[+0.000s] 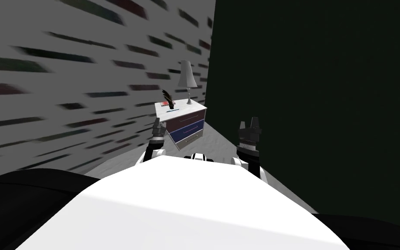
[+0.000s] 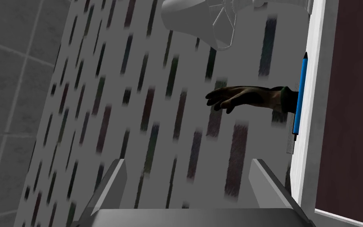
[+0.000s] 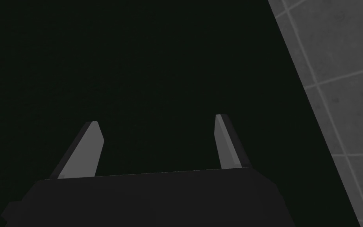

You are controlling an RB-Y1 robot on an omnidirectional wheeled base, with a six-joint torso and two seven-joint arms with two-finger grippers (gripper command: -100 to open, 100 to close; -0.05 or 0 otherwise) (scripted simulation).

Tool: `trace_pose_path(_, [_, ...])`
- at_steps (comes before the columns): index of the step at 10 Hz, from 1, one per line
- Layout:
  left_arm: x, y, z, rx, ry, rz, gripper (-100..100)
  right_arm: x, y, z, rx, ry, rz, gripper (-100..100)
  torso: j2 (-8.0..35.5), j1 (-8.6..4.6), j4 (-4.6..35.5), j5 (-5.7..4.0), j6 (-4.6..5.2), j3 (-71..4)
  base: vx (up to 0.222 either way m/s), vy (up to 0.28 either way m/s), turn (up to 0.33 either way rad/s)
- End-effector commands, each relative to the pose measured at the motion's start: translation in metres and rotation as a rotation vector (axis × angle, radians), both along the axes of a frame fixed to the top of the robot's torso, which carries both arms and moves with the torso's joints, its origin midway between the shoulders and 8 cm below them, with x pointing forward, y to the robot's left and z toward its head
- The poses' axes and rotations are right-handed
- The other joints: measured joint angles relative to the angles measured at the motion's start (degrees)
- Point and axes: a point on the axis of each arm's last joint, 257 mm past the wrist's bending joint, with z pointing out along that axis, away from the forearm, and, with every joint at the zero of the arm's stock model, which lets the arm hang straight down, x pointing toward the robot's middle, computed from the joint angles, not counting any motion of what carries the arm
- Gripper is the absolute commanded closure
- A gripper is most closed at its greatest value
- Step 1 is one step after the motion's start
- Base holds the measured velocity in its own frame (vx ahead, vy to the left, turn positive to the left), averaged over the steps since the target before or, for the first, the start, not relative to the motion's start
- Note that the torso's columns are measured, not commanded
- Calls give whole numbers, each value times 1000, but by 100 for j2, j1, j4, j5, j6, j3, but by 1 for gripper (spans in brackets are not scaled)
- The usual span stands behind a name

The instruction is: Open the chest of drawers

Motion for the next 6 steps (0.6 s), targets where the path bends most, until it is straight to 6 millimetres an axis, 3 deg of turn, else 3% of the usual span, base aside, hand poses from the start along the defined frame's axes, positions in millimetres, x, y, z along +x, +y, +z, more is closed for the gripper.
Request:
trace_pose_path(1, [4, 20, -17, -34, 31, 25, -100, 0, 0, 0, 0, 0, 0, 0, -5, -2, -2, -1, 1, -4, 145, -103, 93])
trace_pose_path(6, [3, 56, -58, -117, 86, 86, -100, 0, 0, 0, 0, 0, 0, 0, -2, 1, -1, 1, 0, -2, 154, -99, 82])
